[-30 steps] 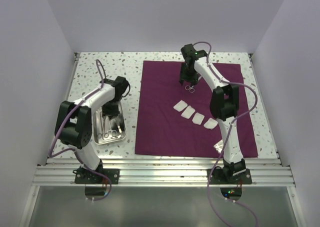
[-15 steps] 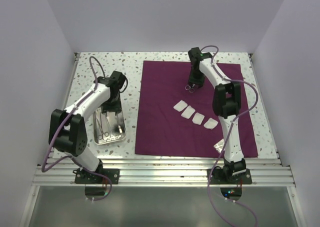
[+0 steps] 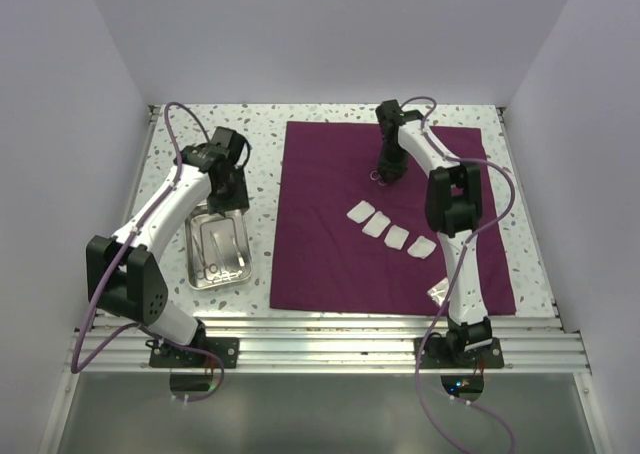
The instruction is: Prepare the surgical pack
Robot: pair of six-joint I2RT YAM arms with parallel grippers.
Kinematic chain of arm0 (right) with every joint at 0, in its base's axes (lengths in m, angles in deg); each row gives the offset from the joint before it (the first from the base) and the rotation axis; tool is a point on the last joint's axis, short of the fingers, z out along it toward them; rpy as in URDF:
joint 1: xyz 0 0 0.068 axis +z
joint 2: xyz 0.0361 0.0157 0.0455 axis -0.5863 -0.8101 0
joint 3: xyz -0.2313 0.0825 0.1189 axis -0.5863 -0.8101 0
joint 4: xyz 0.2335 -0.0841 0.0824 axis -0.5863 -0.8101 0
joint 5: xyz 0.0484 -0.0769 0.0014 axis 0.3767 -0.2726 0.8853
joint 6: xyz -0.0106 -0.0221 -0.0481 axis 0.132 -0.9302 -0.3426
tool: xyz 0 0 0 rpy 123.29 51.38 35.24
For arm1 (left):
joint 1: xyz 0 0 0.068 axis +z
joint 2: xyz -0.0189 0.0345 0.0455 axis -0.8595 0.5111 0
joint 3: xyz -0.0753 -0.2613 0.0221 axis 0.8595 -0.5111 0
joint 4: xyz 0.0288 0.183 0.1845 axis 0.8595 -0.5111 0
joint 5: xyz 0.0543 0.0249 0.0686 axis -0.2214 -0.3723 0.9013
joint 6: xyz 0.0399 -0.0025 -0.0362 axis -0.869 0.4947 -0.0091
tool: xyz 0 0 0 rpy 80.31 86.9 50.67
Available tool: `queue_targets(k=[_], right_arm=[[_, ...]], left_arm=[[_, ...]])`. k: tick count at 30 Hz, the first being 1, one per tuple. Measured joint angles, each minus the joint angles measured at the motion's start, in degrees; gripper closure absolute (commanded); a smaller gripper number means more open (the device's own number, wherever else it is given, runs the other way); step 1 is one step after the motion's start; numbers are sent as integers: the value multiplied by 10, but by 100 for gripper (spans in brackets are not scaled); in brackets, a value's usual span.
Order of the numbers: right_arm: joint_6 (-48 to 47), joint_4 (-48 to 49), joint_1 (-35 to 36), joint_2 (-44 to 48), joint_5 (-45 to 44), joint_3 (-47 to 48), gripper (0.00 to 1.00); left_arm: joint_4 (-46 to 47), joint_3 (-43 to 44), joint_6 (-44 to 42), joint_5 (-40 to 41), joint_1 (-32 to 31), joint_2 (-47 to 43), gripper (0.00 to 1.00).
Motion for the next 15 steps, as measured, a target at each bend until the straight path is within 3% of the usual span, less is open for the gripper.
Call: queue_targets(k=[12,15], right_arm=[[4,3,0,3,7,-1,100],[0,-1,0,3,8,2,100]], left_arm=[[8,38,-3,-34,0,0,50],[9,48,-4,-49,0,0,49]])
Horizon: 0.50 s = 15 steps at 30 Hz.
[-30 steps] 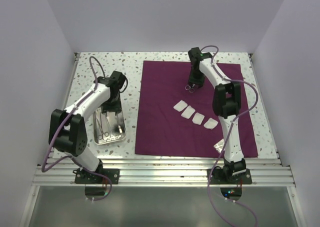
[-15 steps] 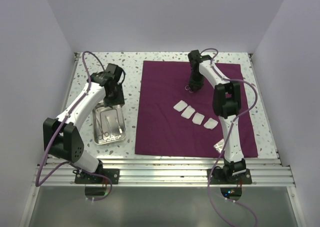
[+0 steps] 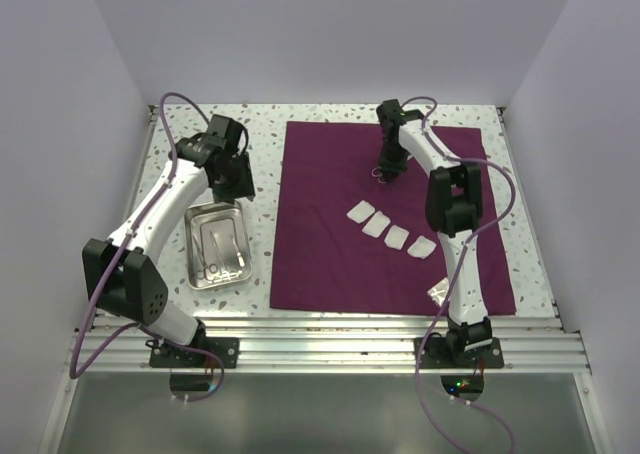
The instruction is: Prepare the surgical pack
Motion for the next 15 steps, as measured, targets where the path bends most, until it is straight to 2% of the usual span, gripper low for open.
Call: queue_targets(k=[6,12,15], right_arm=[[-15,2,-1,3,12,-5,100],[-30,12,-2,42,51,-56,100],[-35,13,-2,60,74,-62,100]], left_arm=[[17,11,-2,-55,0,0,49],[36,11,-5,-112,0,0,48],[49,11,-9,-150,0,1,44]])
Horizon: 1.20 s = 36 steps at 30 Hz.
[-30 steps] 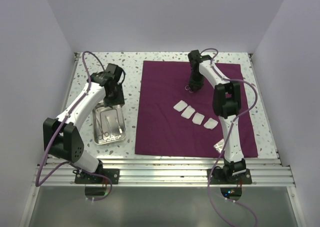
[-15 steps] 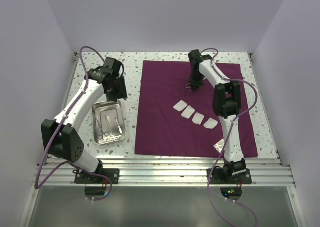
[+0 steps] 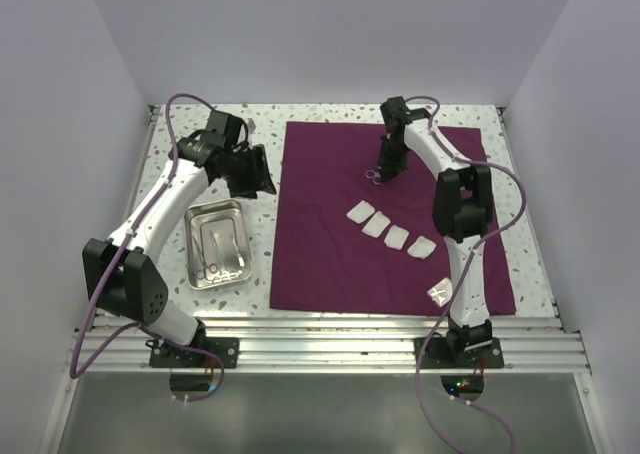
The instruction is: Prepare the surgical pack
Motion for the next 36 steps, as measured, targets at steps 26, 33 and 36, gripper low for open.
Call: queue_targets(k=[26,33,36], right_arm=[[-26,70,2,106,161,-168,100],[-26,74,2,106,169,-169,100],[-26,76,2,106,171,-170,100]], left_arm=[[357,28,179,-299,-97,272,34],[399,107,237,-308,-102,361,36],[400,123,252,-305,-103,385,36]])
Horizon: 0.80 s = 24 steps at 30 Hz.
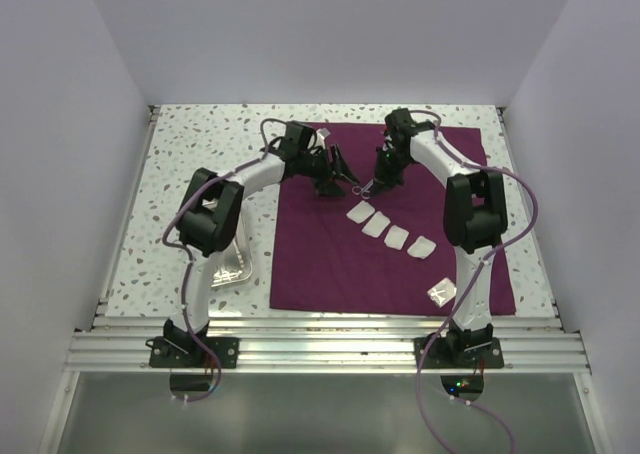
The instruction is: Prepare the surgical pack
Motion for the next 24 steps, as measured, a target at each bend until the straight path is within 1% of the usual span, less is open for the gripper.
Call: queue_targets(k=[11,16,19,21,22,23,24], right_arm=[[0,5,-1,0,12,0,100],[0,6,-1,0,14,0,100],[0,6,-1,0,14,0,100],[0,6,-1,0,16,0,100],[0,6,-1,0,17,0,100],[0,6,-1,0,17,0,100],[0,6,-1,0,18,0,100]], left_arm=[[-3,93,37,2,-19,83,39],[-4,103,47,2,-22,96,39],[-5,103,47,2,-22,98,42],[-5,105,48,2,-22,101,47],[-5,107,49,2,-22,104,51],[-4,111,50,1,-22,108,63],[-2,113,51,0,-22,111,69]])
